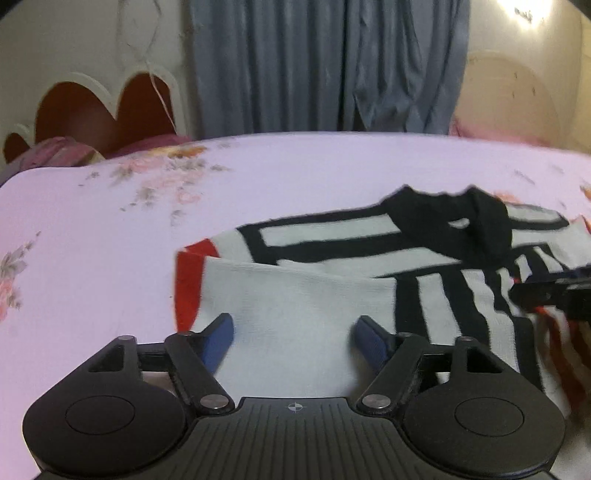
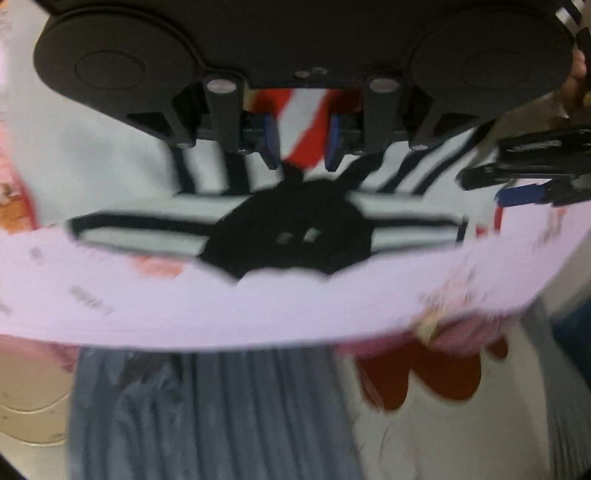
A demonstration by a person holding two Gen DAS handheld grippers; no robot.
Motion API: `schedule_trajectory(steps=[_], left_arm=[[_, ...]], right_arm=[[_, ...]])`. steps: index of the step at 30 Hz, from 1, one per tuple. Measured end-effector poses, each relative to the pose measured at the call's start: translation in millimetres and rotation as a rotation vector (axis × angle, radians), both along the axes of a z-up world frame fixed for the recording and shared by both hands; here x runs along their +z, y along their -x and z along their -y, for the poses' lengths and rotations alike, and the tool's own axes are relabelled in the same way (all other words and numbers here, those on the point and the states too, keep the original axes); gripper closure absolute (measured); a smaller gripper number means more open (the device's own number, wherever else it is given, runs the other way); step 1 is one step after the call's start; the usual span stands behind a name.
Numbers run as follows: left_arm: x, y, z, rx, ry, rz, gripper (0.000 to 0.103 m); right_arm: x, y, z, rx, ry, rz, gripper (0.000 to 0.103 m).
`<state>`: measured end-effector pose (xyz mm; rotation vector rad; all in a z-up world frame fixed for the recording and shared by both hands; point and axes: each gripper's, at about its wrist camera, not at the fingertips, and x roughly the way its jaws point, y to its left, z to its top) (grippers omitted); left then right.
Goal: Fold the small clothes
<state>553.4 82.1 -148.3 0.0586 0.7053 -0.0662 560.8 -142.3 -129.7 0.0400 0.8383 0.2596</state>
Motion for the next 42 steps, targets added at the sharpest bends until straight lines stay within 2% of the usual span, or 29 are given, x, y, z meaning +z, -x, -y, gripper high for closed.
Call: schedule_trajectory(steps=[3,5,7,9,10,11,13,14,15,16,17,19,20,21,22,23,24,26,27,28,30,32,35,39,42], left_arm=[[13.4,14.8,2.6,0.028,0.023,0.012,0.029],[26.4,33.2,10.8,0.000,0.083,0.070,0.029],[28.0,45.0,29.0,-0.041,0.076,0.077,0.029],[17.0,45.5,40.1,-0.059,0.074,0.047,0.030],[9.3,43.9,42.0,-0.057,0.065,0.016,0.030],[4.3,46.3,40.7,-0.053,0.060,0.002,0.030],[2.2,58.7,32.9,-0.027,0.025,0.011,0.030],[1.1,67.8,23.3,-0.005,0.013,0.014,0.030],[-0.2,74.6,11.3,0.013,0.020,0.018,0.030],[-2.1,80.5,2.4,0.032,0.017,0.012,0.030],[-2.7,83.0,-1.2,0.041,0.002,0.005,0.031],[0.6,82.6,0.6,0.048,-0.003,-0.003,0.032],[4.8,82.1,2.6,0.058,0.001,-0.003,0.032],[10.6,82.4,4.7,0.063,0.013,0.004,0.032],[15.9,85.1,6.8,0.062,0.031,0.018,0.032],[20.3,90.8,9.3,0.060,0.044,0.034,0.032],[22.0,95.6,11.7,0.052,0.048,0.039,0.032],[19.0,104.6,17.1,0.031,0.034,0.030,0.032],[12.7,107.3,18.9,0.034,0.004,0.014,0.032],[3.7,109.4,17.0,0.040,-0.004,-0.006,0.032],[1.8,113.6,15.5,0.040,0.009,0.010,0.032],[5.3,112.2,16.5,0.025,-0.009,0.007,0.032],[5.1,111.2,11.3,0.026,0.021,0.005,0.032],[3.0,111.1,16.2,0.020,-0.011,0.004,0.032],[21.8,121.3,17.7,0.020,-0.034,0.070,0.032]], right_arm=[[7.4,5.1,-3.6,-0.010,0.035,0.015,0.077],[22.0,19.1,-6.1,0.015,-0.009,0.071,0.075],[23.9,24.6,-16.1,0.063,-0.020,0.090,0.074],[15.5,24.5,-26.0,0.097,-0.019,0.054,0.074],[9.4,22.3,-28.2,0.091,-0.006,0.027,0.078],[3.7,20.9,-26.3,0.083,0.009,-0.001,0.077],[2.2,25.5,-15.3,0.071,0.019,-0.008,0.078],[4.3,28.5,-8.3,0.048,0.064,-0.003,0.079],[6.3,31.9,4.6,-0.007,0.115,0.012,0.088],[5.9,34.3,21.7,-0.067,0.144,0.015,0.092],[4.7,35.6,35.0,-0.099,0.138,0.008,0.099],[6.8,37.7,45.8,-0.114,0.107,-0.007,0.099],[9.1,38.7,42.1,-0.103,0.123,-0.008,0.096],[12.2,41.8,38.6,-0.095,0.127,-0.004,0.080],[16.3,47.9,34.9,-0.084,0.121,0.010,0.070],[19.9,55.6,31.1,-0.073,0.122,0.031,0.052],[21.7,64.5,28.8,-0.057,0.131,0.051,0.051],[20.7,76.8,26.8,-0.026,0.123,0.053,0.056],[16.0,80.2,28.6,-0.022,0.128,0.042,0.062],[9.3,80.7,33.1,-0.042,0.160,0.023,0.064],[6.6,81.4,42.2,-0.070,0.125,0.029,0.064],[11.3,79.8,39.9,-0.073,0.147,0.020,0.065],[17.4,82.8,47.3,-0.102,0.128,0.034,0.063],[6.8,82.4,53.7,-0.105,0.132,-0.001,0.064],[19.8,85.6,55.1,-0.127,0.122,0.046,0.072]])
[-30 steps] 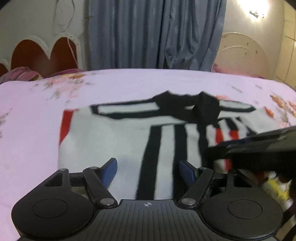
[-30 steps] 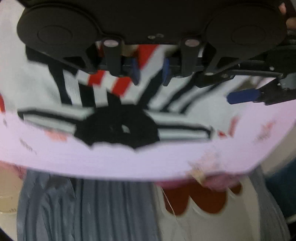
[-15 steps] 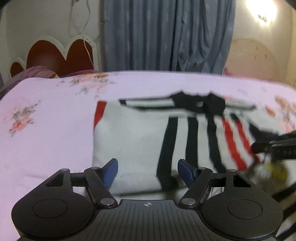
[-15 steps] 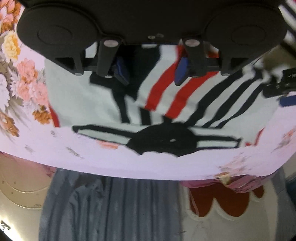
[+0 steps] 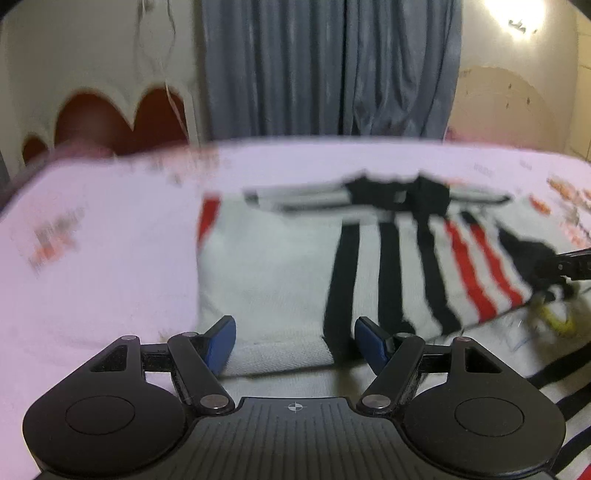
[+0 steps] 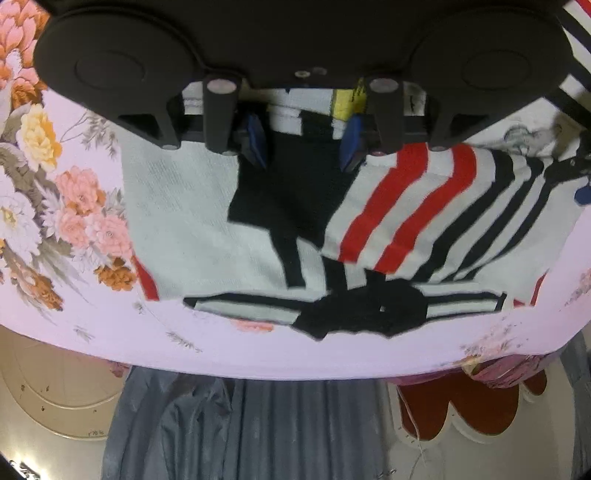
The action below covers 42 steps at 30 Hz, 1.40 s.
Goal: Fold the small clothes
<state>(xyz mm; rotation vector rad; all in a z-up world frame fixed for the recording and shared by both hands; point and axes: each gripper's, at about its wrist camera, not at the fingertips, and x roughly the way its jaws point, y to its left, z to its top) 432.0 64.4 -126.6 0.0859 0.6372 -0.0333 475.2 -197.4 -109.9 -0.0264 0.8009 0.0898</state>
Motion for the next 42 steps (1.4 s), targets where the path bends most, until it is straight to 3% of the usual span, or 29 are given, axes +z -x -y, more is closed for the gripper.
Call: schedule_trajectory(steps=[2,4,8,15,17,21,24,25,27,42], left_arm=[[-3.0,-4.3,0.9,-0.008,-0.022,-0.032,0.032],[-16.5,-12.7,-4.9,-0.007,0.012,-0.092,0.032],[-19.2,-17.2,-0.1,-0.010,-0.008,-0.095,0.031],[-8.6,-7.8,4.0,-0.002,-0.028,-0.077,0.031],[-3.0,5.7,0.8,0.004,-0.006,-0.085,0.031],[-9.2,39.7,-7.4,0.025,0.015,-0.111,0.031],[-15.7,72.2,-12.8,0.087,-0.017,-0.117,0.014],[-16.6,83.7,-15.1,0.108,-0.017,-0.112,0.012],[-18.9,103.5,-17.6,0.129,-0.018,-0.119,0.012],[-11.5,213.2,7.7,0.137,-0.029,-0.112,0.013]], right_arm=[[0.3,-0.9,2.0,-0.002,0.005,-0.001,0.072],[-12.9,-8.4,3.9,-0.005,0.020,-0.059,0.074],[-16.3,-10.7,0.2,0.004,0.045,-0.050,0.073],[-5.7,-1.8,12.3,-0.008,-0.017,-0.050,0.071],[6.5,12.8,23.1,-0.017,-0.051,-0.020,0.069],[12.4,41.2,56.1,-0.049,-0.101,-0.043,0.068],[12.2,66.5,80.7,-0.077,-0.114,-0.065,0.065],[12.1,76.2,87.9,-0.084,-0.119,-0.071,0.063],[11.4,97.4,100.9,-0.092,-0.142,-0.084,0.056],[14.7,215.7,121.9,-0.044,-0.227,-0.097,0.056]])
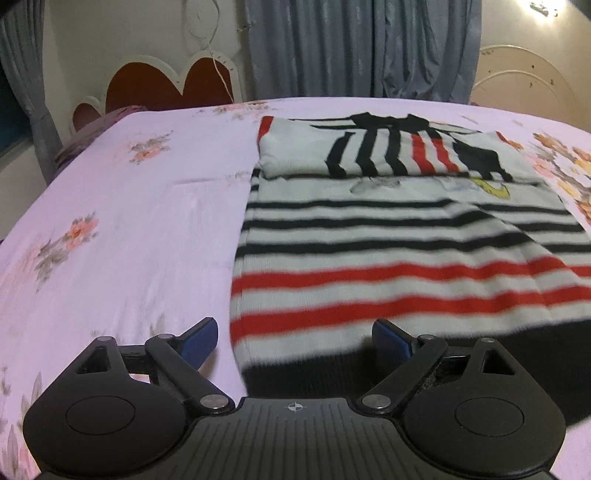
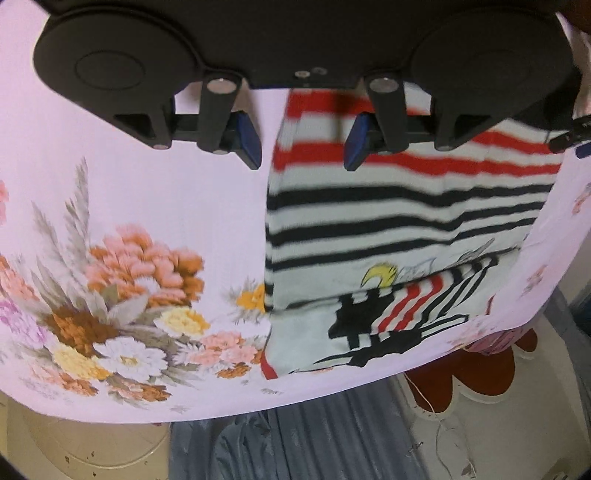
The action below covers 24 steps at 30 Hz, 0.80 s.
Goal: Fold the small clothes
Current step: 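Lift both grippers away from the folded sweater, then grasp the sweater's collar edge with both grippers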
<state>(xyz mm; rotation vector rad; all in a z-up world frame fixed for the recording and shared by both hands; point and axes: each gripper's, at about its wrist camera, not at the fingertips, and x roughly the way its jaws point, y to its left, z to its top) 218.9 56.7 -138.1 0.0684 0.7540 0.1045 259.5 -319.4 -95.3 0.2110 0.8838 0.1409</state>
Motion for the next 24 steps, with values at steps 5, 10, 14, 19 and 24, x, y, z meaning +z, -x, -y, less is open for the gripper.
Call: schedule_trajectory(steps=[5,10,14,19,24], left_arm=[[-4.2,29.3,-0.2,0.004,0.013,-0.018,0.013],[-9.5,47.1,-3.3,0.003,0.039,-0.039,0.024],[-11.8,54.5,-16.1,0.024,0.166,-0.048,0.029],[-17.7,55.9,-34.6,0.033,0.312,-0.070,0.029],[-21.8,40.5,-47.4,-0.003,0.454,-0.084,0.029]], right_arm=[[-1.0,30.3,3.7,0.010,-0.024,-0.012,0.056],[-5.0,52.3,2.5,0.013,-0.044,-0.021,0.056],[-10.0,64.5,4.9,0.002,-0.110,-0.034,0.056],[-19.8,68.4,15.2,-0.048,-0.227,-0.069,0.056],[-34.3,59.0,14.3,-0.049,-0.381,-0.104,0.057]])
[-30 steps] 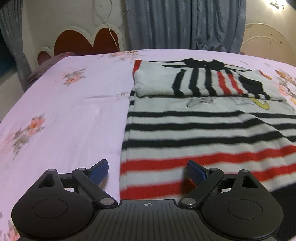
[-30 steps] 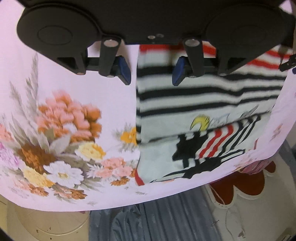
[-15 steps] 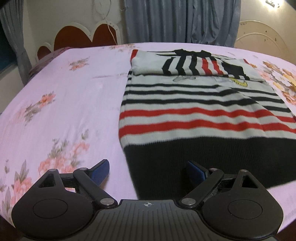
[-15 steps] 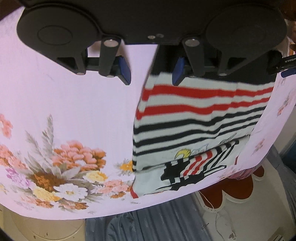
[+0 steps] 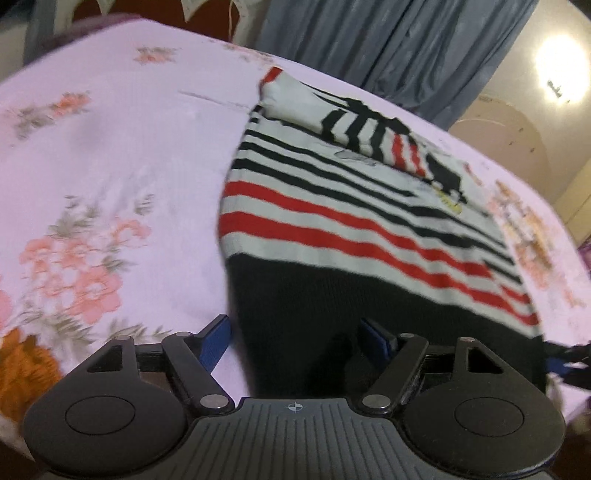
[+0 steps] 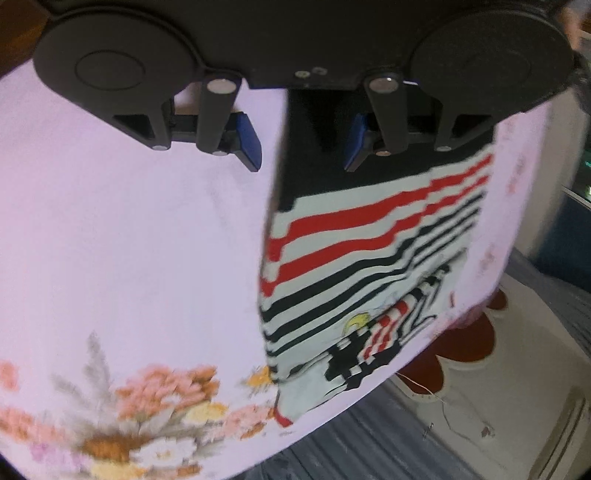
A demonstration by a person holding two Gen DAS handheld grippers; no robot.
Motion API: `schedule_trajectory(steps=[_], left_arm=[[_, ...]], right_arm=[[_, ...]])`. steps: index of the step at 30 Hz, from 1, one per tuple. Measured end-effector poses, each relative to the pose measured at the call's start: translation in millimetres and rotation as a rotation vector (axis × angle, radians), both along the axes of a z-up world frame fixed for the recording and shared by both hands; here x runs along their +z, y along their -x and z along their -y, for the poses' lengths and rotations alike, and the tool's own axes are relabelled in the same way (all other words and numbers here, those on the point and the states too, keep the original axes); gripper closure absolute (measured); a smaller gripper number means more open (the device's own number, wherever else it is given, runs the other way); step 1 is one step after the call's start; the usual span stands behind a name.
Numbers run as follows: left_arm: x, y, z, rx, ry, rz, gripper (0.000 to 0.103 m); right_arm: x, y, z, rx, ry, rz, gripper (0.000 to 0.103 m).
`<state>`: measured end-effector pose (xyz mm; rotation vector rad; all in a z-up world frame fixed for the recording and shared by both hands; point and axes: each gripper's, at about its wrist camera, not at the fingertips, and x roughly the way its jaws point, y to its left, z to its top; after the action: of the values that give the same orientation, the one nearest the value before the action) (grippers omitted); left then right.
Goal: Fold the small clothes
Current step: 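Grasp the sweater's collar edge with both grippers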
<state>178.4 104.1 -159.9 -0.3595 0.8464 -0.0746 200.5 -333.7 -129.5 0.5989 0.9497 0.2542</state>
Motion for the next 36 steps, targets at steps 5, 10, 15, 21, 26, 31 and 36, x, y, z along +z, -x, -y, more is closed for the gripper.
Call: schedule_trajectory(steps=[5,10,15,21,26,31,36], left_arm=[[-4.6,-13.3,-4.0,0.012,0.080,0.003,0.042],[-11.6,-11.4,-12.3,0.017,0.097,-0.011,0.095],[-1.1,-3.4,-11.1,0.043,0.086,0.056,0.097],[16.4,-11.7,-38.3,0.158,0.248,0.160,0.097],[49.3,-72.1,-35.4,0.115,0.220,0.256,0.097],[68.1,-170.7,-29.2,0.086,0.177,0.285,0.097],[63.2,-277.9,-26.8,0.069,0.143,0.242,0.097]], right_arm=[[-11.4,-8.0,-9.5,-0.002,-0.068,-0.016,0.069],[-18.5,-6.9,-12.7,0.036,-0.101,-0.016,0.096],[-6.5,-2.1,-6.9,0.026,-0.151,0.087,0.097],[21.4,-20.0,-1.9,0.028,-0.145,0.155,0.097],[60.6,-73.5,-1.5,0.026,-0.131,0.245,0.097],[81.0,-154.1,-2.7,0.000,-0.099,0.260,0.097],[73.3,-248.5,-2.0,-0.041,-0.119,0.221,0.097]])
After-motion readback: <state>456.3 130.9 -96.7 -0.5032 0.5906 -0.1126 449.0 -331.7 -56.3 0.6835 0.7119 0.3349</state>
